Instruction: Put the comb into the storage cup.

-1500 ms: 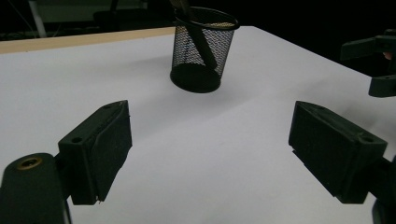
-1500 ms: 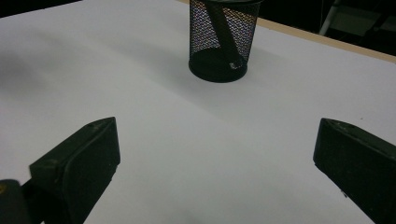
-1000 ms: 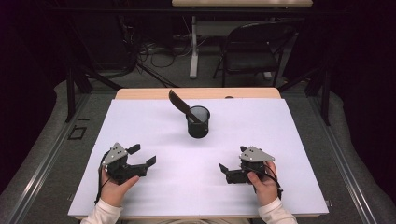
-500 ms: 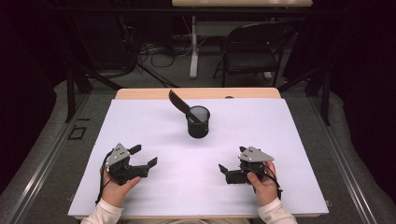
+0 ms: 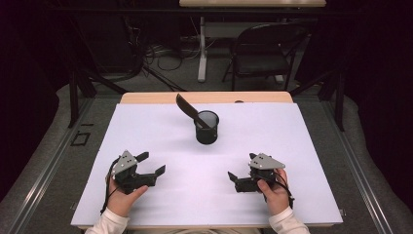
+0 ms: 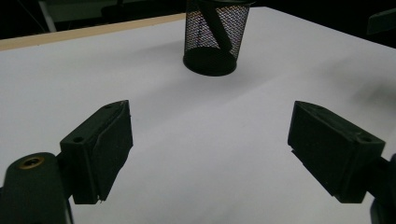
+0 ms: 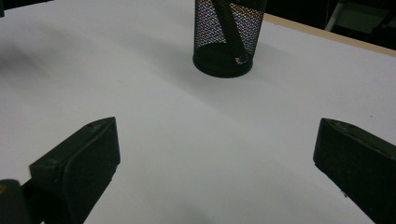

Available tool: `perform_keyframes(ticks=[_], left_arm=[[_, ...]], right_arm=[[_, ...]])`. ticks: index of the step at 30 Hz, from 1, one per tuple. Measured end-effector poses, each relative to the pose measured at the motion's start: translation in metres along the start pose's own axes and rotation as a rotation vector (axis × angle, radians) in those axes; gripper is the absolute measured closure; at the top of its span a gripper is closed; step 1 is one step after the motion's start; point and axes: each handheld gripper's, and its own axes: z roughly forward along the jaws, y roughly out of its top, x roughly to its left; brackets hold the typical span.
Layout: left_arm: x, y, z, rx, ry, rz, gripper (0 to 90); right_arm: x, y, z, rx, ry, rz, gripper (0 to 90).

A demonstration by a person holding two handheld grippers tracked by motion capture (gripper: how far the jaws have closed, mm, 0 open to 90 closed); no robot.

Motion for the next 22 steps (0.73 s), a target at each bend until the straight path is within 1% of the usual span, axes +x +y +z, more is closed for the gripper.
perform_keyframes(ticks=[22], left_arm=[[0.0005, -0.0001, 0.0, 0.003, 0.004, 0.002, 14.3]], right_arm=[[-0.0006, -0.0002, -0.0001, -0.002, -0.003, 0.001, 0.3]])
